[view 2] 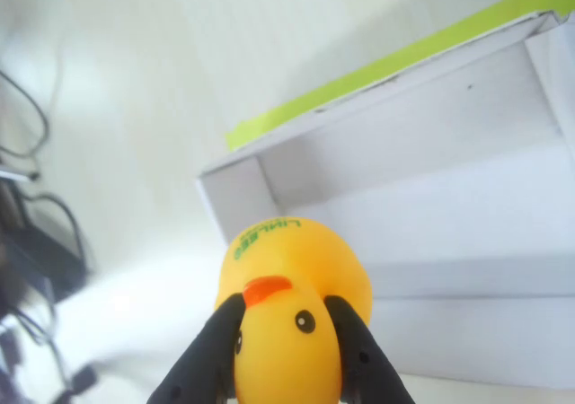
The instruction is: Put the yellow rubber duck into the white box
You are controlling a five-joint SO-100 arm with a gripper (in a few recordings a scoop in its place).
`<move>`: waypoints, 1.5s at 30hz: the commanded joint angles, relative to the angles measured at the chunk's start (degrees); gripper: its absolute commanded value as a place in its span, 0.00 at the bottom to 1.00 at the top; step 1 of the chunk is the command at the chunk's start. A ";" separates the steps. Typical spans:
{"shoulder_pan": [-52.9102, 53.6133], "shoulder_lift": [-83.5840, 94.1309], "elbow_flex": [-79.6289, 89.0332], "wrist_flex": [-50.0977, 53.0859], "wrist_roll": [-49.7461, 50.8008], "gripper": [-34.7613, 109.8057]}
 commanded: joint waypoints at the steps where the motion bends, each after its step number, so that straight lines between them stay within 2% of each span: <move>1: 0.97 1.14 2.46 -3.16 -4.75 0.24; 13: 2.29 0.53 7.03 -7.56 -9.23 0.24; 25: 2.20 -0.44 7.29 -9.32 -10.28 0.35; 30: 1.85 -0.44 7.73 -9.32 -11.51 0.44; 35: 1.23 -0.09 7.29 -8.96 -11.51 0.46; 37: 0.35 1.14 5.36 -6.86 -10.28 0.45; 40: -2.20 5.54 -2.81 2.37 -5.45 0.44; 45: -9.05 16.08 -26.89 19.78 10.63 0.28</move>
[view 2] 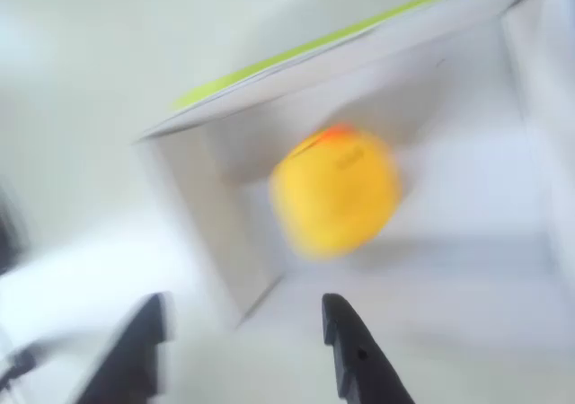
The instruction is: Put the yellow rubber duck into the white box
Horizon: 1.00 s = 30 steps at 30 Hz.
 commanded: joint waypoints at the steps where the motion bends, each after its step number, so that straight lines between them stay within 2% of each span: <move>1: -7.38 17.75 -25.40 13.10 14.68 0.24; 3: -11.69 24.08 -27.60 14.50 21.01 0.24; 5: -17.40 32.26 -22.94 14.06 23.47 0.24; 8: -27.77 49.22 -1.49 7.65 27.60 0.24; 12: -41.66 70.22 31.64 5.89 31.20 0.24; 16: -48.16 88.07 63.46 0.18 35.16 0.24; 19: -49.66 99.93 80.16 -1.58 35.24 0.24; 24: -49.75 107.93 89.12 3.34 35.24 0.24; 30: -49.39 110.57 94.66 2.81 34.54 0.24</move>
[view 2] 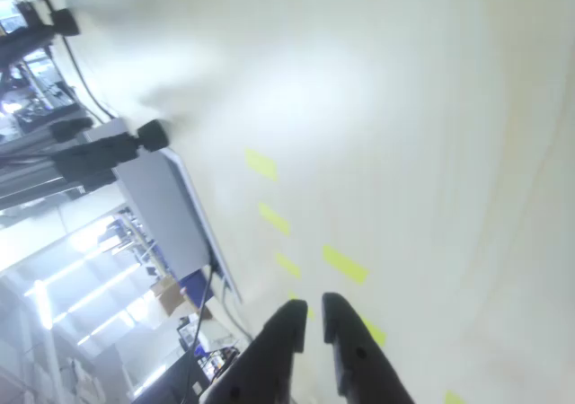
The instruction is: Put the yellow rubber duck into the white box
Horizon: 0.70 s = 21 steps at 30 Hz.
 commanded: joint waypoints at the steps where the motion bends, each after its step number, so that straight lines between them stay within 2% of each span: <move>1: -0.88 2.99 4.13 -0.44 -0.09 0.24; 21: -0.35 2.99 4.83 -1.05 0.00 0.24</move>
